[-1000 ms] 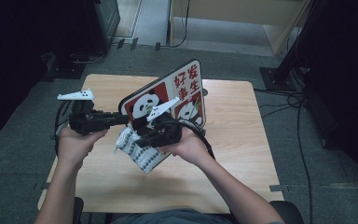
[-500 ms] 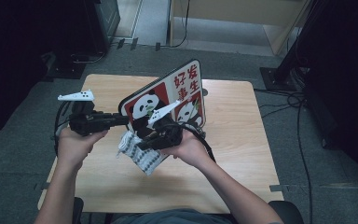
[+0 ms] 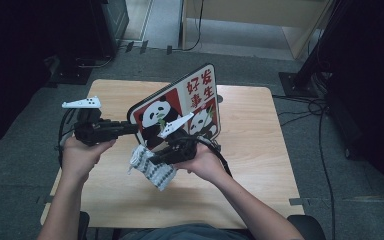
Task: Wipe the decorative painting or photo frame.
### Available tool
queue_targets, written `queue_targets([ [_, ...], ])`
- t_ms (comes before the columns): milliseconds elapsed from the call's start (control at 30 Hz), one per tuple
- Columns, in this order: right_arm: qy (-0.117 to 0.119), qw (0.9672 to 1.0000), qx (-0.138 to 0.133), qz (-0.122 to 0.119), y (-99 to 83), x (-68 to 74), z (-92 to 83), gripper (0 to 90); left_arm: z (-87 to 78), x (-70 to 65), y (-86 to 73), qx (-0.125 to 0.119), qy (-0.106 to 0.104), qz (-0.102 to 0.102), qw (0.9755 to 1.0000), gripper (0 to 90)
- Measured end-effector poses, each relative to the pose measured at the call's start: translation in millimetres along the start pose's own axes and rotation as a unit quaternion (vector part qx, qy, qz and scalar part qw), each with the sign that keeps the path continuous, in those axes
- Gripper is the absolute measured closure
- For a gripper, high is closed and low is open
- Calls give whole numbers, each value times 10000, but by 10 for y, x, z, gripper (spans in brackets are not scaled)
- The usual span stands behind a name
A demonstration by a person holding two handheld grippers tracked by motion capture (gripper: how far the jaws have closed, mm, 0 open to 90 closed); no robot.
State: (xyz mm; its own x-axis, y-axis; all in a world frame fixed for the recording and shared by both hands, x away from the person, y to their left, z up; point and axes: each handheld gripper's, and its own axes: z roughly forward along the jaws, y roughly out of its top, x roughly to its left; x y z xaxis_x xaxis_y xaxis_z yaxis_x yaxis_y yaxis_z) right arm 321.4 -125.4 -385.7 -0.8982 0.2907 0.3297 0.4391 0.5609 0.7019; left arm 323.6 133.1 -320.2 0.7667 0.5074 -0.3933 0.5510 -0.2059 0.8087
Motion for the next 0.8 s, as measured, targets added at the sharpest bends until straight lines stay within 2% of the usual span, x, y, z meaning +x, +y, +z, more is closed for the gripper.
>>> queue_targets([
  [433,21,10000,-45,-58,-125,-35,70,812,-3,11,-5,20,-39,-24,10000,769],
  [800,-1,10000,25,-15,-274,-83,152,811,-3,5,-6,55,-55,-15,10000,767],
])
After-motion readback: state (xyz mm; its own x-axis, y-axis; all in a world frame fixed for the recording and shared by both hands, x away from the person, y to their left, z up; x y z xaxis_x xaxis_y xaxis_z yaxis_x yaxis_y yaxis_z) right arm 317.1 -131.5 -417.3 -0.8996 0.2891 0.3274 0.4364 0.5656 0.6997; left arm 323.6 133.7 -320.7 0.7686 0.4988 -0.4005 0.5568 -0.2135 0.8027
